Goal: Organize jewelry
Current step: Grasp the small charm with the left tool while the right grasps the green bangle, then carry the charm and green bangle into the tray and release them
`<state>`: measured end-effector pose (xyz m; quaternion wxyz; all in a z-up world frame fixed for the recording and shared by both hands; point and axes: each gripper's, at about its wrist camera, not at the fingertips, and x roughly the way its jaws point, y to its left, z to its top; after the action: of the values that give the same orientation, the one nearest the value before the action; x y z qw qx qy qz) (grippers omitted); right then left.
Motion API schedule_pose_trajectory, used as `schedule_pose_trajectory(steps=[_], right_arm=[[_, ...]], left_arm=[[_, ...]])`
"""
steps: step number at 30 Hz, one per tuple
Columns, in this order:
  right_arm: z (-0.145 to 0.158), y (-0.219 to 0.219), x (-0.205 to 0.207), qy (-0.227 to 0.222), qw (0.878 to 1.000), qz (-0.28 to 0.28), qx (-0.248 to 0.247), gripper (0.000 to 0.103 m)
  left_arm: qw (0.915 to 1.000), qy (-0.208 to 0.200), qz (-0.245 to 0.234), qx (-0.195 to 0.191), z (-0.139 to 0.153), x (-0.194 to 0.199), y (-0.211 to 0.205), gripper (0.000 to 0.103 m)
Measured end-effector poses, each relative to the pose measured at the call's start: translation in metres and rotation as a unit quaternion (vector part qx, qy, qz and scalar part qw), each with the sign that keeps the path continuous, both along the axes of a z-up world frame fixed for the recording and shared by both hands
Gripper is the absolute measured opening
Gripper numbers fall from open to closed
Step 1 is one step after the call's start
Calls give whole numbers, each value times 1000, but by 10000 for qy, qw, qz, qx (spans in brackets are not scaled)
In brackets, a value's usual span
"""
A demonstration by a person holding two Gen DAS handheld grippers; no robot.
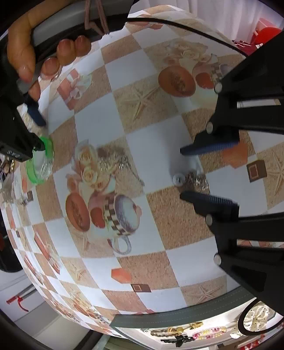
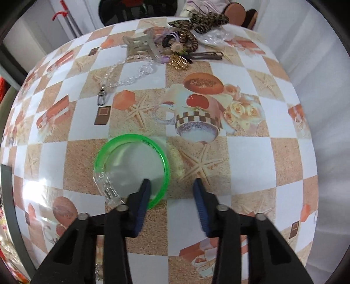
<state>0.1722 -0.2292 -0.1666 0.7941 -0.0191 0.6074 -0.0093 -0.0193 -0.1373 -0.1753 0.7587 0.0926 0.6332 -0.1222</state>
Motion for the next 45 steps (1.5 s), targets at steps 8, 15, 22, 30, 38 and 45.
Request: schedule_pose_trajectory(steps=[8, 15, 22, 30, 38, 45], right_arm=[[3, -2, -5, -60, 9999, -77, 127, 7], [11, -15, -30, -8, 9981, -153, 599, 7], [19, -18, -50, 132, 9944, -317, 996, 7], [33, -8, -72, 240, 9915, -335, 1238, 7], [52, 18, -85, 254, 9903, -132, 1357, 7], [64, 57, -87, 256, 9887, 182, 1463, 7]], left_arm=[[9964, 298, 373, -702, 4, 11, 12, 14], [9892, 333, 689, -1250, 20, 20, 51, 6], [9878, 235, 721, -1362, 32, 31, 77, 6], [9859, 59, 820, -1457, 52, 25, 99, 6], [9825, -220, 1037, -1534, 67, 28, 120, 6], [9777, -429, 1353, -1545, 80, 20, 159, 6]])
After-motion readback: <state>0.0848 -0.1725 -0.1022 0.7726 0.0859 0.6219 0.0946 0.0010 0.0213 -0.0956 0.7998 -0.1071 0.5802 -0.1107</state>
